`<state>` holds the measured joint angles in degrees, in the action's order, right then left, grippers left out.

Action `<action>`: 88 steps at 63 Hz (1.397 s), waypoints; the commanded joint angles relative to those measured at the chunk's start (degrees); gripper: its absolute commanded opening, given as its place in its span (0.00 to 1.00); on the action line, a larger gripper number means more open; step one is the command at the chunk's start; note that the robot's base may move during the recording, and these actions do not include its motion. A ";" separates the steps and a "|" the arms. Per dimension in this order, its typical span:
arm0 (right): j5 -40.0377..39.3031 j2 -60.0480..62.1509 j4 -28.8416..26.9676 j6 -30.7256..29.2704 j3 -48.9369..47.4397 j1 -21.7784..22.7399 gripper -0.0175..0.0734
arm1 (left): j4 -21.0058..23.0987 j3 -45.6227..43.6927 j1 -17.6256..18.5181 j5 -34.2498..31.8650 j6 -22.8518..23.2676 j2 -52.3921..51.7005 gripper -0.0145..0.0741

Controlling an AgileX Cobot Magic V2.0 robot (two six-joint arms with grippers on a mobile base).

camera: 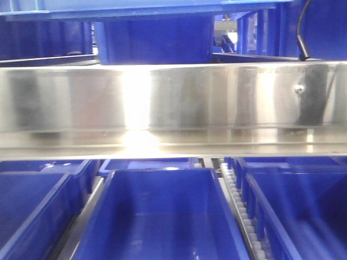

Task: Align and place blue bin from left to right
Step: 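Lift the blue bin off the shelf with both grippers and pull back, then hold the bin with both grippers while the base backs away and turns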

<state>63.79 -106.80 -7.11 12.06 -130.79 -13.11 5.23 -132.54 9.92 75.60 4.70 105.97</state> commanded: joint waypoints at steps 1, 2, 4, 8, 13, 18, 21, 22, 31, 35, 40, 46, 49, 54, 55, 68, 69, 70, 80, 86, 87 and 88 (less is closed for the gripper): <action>-5.61 1.35 -7.12 -2.04 -1.18 -1.75 0.02 | 12.32 -1.32 1.74 -7.00 -0.14 -2.18 0.04; -5.61 1.35 -7.12 -2.04 -1.18 -1.75 0.02 | 12.32 -1.32 1.74 -7.00 -0.14 -2.18 0.04; -5.61 1.35 -7.12 -2.04 -1.18 -1.75 0.02 | 12.32 -1.32 1.74 -7.00 -0.14 -2.18 0.04; -5.61 1.35 -7.12 -2.04 -1.18 -1.75 0.02 | 12.32 -1.32 1.74 -7.00 -0.14 -2.18 0.04; -5.61 1.35 -7.12 -2.04 -1.18 -1.75 0.02 | 12.32 -1.32 1.74 -7.00 -0.14 -2.18 0.04; -5.61 1.35 -7.12 -2.04 -1.18 -1.75 0.02 | 12.32 -1.32 1.74 -7.00 -0.14 -2.18 0.04; -5.61 1.35 -7.12 -2.04 -1.18 -1.75 0.02 | 12.32 -1.32 1.74 -7.00 -0.14 -2.18 0.04; -5.61 1.35 -7.12 -2.04 -1.18 -1.75 0.02 | 12.32 -1.32 1.74 -7.00 -0.14 -2.18 0.04; -5.61 1.35 -7.12 -2.04 -1.18 -1.75 0.02 | 12.32 -1.32 1.74 -7.00 -0.14 -2.18 0.04; -5.61 1.35 -7.12 -2.04 -1.18 -1.75 0.02 | 12.32 -1.32 1.74 -7.00 -0.14 -2.18 0.04; -5.61 1.35 -7.12 -2.04 -1.18 -1.75 0.02 | 12.32 -1.32 1.74 -7.00 -0.14 -2.18 0.04; -5.61 1.35 -7.12 -2.04 -1.18 -1.75 0.02 | 12.32 -1.32 1.74 -7.00 -0.14 -2.18 0.04; -5.61 1.35 -7.12 -2.04 -1.18 -1.75 0.02 | 12.32 -1.32 1.74 -7.00 -0.14 -2.18 0.04; -5.61 1.35 -7.12 -2.04 -1.18 -1.75 0.02 | 12.32 -1.32 1.74 -7.00 -0.14 -2.18 0.04; -5.61 1.35 -7.12 -2.04 -1.18 -1.75 0.02 | 12.32 -1.32 1.74 -7.00 -0.14 -2.18 0.04; -5.61 1.35 -7.12 -2.04 -1.18 -1.75 0.02 | 12.32 -1.32 1.74 -7.00 -0.14 -2.18 0.04; -5.61 1.35 -7.12 -2.04 -1.18 -1.75 0.02 | 12.32 -1.32 1.74 -7.00 -0.14 -2.18 0.04; -5.61 1.35 -7.12 -2.04 -1.18 -1.75 0.02 | 12.32 -1.32 1.74 -7.00 -0.14 -2.18 0.04; -5.61 1.35 -7.12 -2.04 -1.18 -1.75 0.02 | 12.32 -1.32 1.74 -7.00 -0.14 -2.18 0.04; -5.61 1.35 -7.12 -2.04 -1.18 -1.75 0.02 | 12.32 -1.32 1.74 -7.00 -0.14 -2.18 0.04; -5.71 1.35 -7.13 -2.04 -1.18 -1.75 0.02 | 12.32 -1.32 1.74 -7.00 -0.14 -2.18 0.04; -5.71 1.35 -7.13 -2.04 -1.18 -1.75 0.02 | 12.32 -1.32 1.74 -7.00 -0.14 -2.18 0.04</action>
<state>63.79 -106.80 -7.36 12.06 -130.89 -13.11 4.90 -132.54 9.92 75.60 4.70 105.66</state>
